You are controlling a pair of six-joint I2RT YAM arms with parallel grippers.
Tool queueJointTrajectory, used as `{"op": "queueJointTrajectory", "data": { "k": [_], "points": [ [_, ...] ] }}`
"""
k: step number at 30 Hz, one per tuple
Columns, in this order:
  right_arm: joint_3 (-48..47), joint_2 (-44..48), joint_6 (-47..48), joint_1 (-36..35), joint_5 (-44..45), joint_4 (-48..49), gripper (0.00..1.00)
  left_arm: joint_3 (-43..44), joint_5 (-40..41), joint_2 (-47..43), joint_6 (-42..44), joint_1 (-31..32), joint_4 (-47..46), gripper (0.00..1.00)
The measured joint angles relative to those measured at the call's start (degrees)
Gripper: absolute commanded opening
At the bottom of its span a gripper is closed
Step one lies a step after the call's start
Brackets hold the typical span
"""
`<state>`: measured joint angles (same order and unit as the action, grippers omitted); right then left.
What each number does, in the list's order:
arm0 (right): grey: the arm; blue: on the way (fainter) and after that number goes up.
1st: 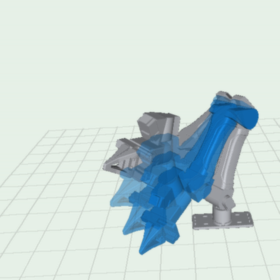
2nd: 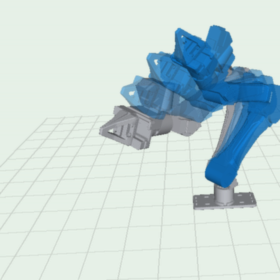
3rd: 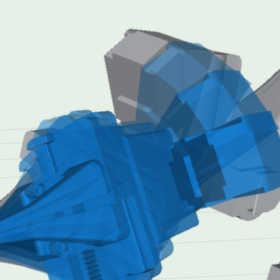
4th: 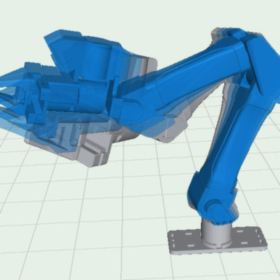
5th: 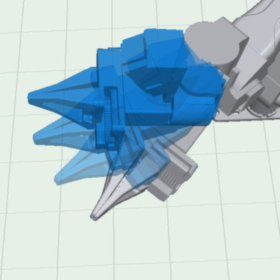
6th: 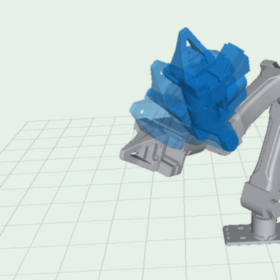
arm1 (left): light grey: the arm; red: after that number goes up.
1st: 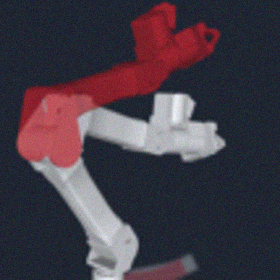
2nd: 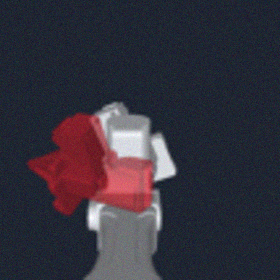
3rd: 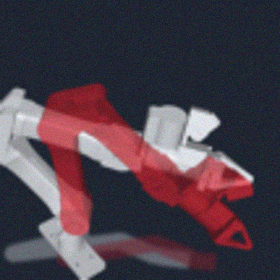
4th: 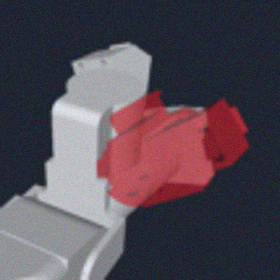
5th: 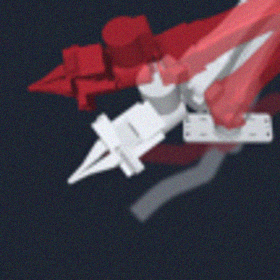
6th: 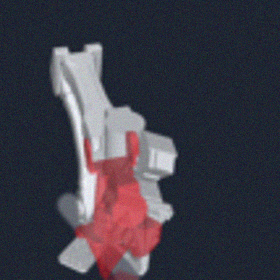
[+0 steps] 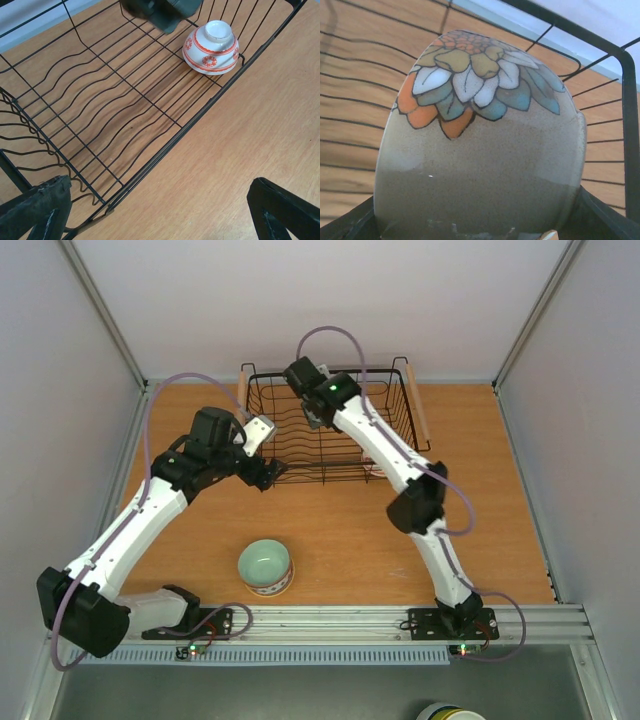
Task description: Load the bowls into the dish rack
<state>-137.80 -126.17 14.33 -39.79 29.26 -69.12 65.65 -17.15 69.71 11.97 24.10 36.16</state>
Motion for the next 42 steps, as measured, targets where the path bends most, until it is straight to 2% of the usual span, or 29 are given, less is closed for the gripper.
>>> {"op": "queueJointTrajectory", "data": {
  "k": [4,6,10,15,22,24,26,30,32,33,42],
  "points": [
    [-18.71,-15.93,2.84,0.85,7.65,-10.10,0.01,-0.02,-0.07,0.00,0.00,-0.02,-0.02,0.96],
    [-21.07,-19.89,3.43,1.92,10.62,-13.51,0.01,-0.04,-0.24,0.00,0.00,-0.02,-0.02,0.96],
    [-16.96,-21.84,3.52,5.40,14.56,-17.35,0.01,-0.04,-0.70,0.00,0.00,-0.02,-0.02,0.96],
    [-10.60,-21.84,3.65,9.62,17.70,-17.46,0.01,-0.04,-1.55,0.02,0.02,-0.02,0.00,0.96],
    [-10.14,-23.21,5.14,10.34,17.27,-16.17,0.02,-0.07,-2.14,0.04,0.04,-0.02,0.00,0.96],
    [-10.67,-24.70,5.51,10.36,17.16,-15.82,0.09,-0.07,-2.25,0.09,0.04,-0.02,0.00,0.96],
    [-10.99,-25.92,6.03,10.34,18.58,-15.72,0.25,-0.07,-2.56,0.15,0.04,-0.02,0.00,0.96],
    [-11.21,-26.36,6.38,10.73,19.69,-15.67,0.71,-0.07,-2.97,0.48,0.07,-0.02,0.00,0.96],
    [-11.26,-26.36,6.38,10.75,19.74,-15.45,0.92,-0.09,-3.02,0.52,0.07,-0.02,0.00,0.96],
    [-11.26,-26.36,6.36,10.78,19.80,-15.37,0.98,-0.09,-3.02,0.52,0.09,-0.02,0.00,0.96],
    [-9.99,-26.29,6.38,10.97,14.99,-12.72,0.99,-0.15,-3.02,0.52,0.28,-0.02,-0.02,0.97]
  ]
}}
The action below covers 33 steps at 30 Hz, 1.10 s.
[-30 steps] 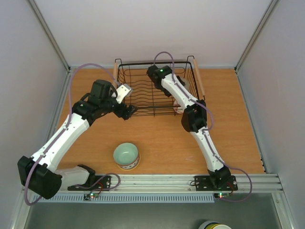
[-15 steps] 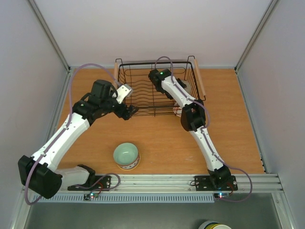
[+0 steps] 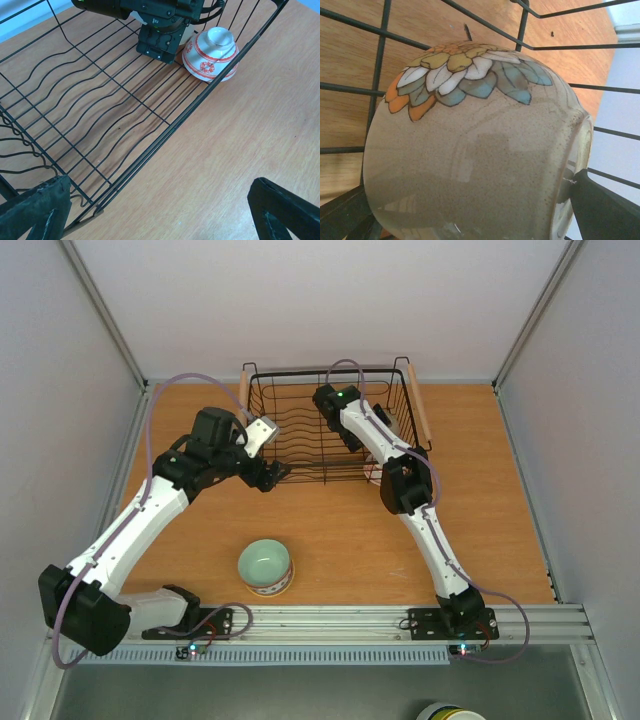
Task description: Load the bowls into the dish rack
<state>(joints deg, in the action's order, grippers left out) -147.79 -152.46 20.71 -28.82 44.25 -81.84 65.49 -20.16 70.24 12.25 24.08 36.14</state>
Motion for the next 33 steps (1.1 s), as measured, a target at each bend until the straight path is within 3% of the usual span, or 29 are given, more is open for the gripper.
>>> {"op": "queueJointTrajectory", "data": {
  "k": [4,9,15,16,19,23,28,33],
  "points": [
    [3.32,2.19,0.42,-0.24,-1.70,2.36,0.99,-0.04,0.00,0.00,0.04,0.00,0.00,0.97],
    [10.51,10.64,0.96,-0.63,-9.88,7.17,0.99,-0.07,-0.02,0.00,0.17,0.00,0.02,0.97],
    [28.26,32.76,0.85,-2.69,-17.55,18.32,0.98,-0.07,-0.17,0.00,0.20,0.00,0.02,0.97],
    [31.71,37.24,0.81,-3.26,-19.47,20.55,0.95,-0.07,-0.24,0.00,0.20,0.00,0.04,0.97],
    [40.26,49.18,0.39,-5.33,-26.62,25.20,0.72,-0.07,-0.46,0.00,0.20,0.00,0.04,0.97],
    [49.62,59.82,-0.66,-9.75,-36.22,27.65,0.57,-0.07,-0.46,0.00,0.20,0.00,0.07,0.97],
    [60.74,64.24,-2.19,-22.23,-41.48,27.76,0.45,-0.07,-0.28,0.00,0.20,0.00,0.09,0.97],
    [69.00,64.54,-4.98,-28.55,-46.25,27.91,0.44,-0.07,2.75,-0.17,0.15,-0.02,-0.02,0.97]
  ]
}}
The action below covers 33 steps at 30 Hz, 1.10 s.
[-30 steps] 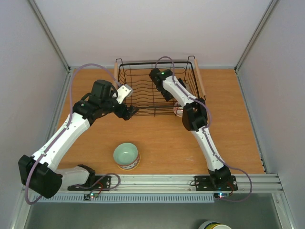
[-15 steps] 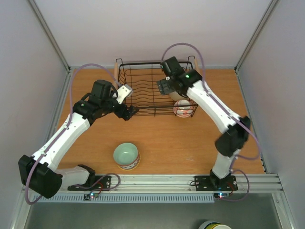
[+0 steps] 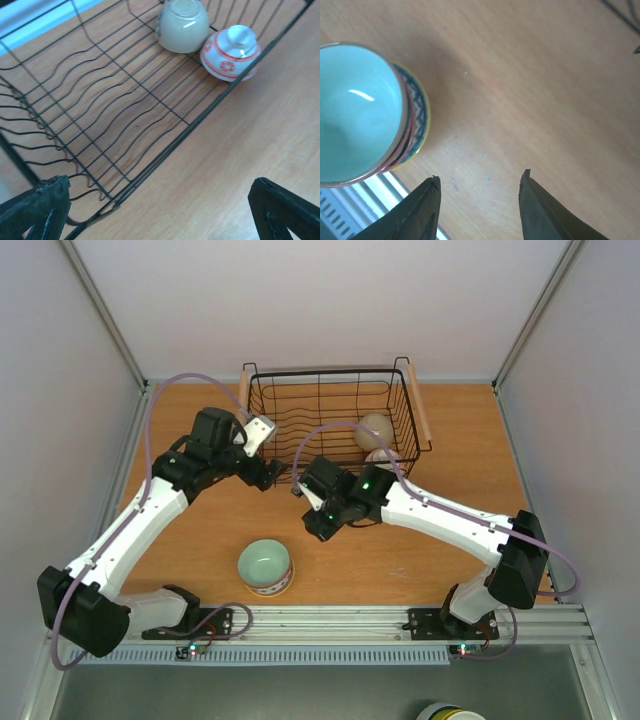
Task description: Load the bowls into the dish rack
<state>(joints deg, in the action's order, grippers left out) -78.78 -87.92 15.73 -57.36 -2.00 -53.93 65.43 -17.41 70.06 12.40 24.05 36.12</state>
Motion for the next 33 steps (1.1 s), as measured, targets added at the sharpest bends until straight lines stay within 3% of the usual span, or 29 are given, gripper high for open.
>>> {"op": "queueJointTrajectory", "data": {
  "k": [12,17,27,33],
  "points": [
    [1.46,-4.07,-3.87,-4.74,-6.01,5.53,0.42,0.00,17.90,-0.66,-3.15,-5.40,-2.10,0.97],
    [1.11,-8.85,-4.57,-6.01,-7.63,7.15,0.39,0.02,19.19,-0.68,-4.85,-9.38,-2.08,0.97],
    [0.11,-12.00,-5.03,-6.14,-9.27,7.98,0.34,0.02,18.27,-0.72,-5.99,-10.23,-2.08,0.98],
    [-1.03,-14.32,-5.01,-6.60,-10.29,8.41,0.24,0.02,16.70,-0.72,-6.01,-10.23,-2.08,0.98]
  ]
}}
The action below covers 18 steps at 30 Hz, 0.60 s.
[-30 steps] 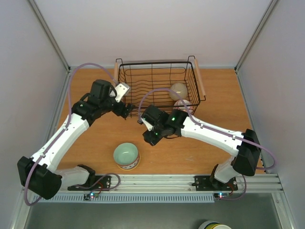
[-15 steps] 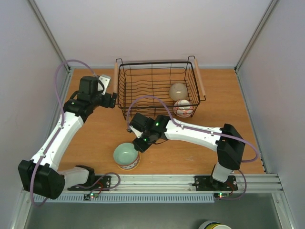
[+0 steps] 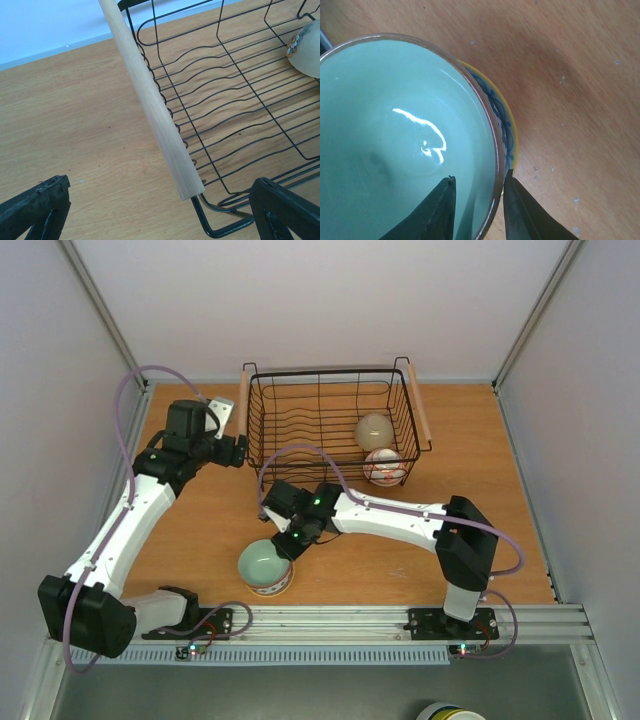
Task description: Load the bowls into the dish rack
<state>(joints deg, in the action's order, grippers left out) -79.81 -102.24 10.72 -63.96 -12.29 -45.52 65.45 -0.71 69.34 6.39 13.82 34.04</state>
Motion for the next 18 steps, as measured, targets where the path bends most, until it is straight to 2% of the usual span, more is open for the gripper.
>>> {"op": "queueJointTrajectory", "data": {
  "k": [3,5,13,18],
  "points": [
    [-0.55,-1.20,0.07,-0.17,-0.15,0.09,0.13,-0.02,-0.44,0.00,0.02,0.00,0.00,0.98],
    [-0.61,-1.44,-0.26,-0.20,0.20,0.09,0.03,0.00,-0.63,0.00,0.00,0.00,0.00,0.98],
    [-1.46,-0.55,-0.48,-0.44,1.25,-0.46,0.01,0.00,-2.40,-0.09,0.07,0.00,0.04,0.98],
    [-1.99,2.14,0.07,-0.44,4.55,-2.95,0.01,0.02,-8.26,-0.61,1.11,0.00,0.74,0.96]
  ]
}}
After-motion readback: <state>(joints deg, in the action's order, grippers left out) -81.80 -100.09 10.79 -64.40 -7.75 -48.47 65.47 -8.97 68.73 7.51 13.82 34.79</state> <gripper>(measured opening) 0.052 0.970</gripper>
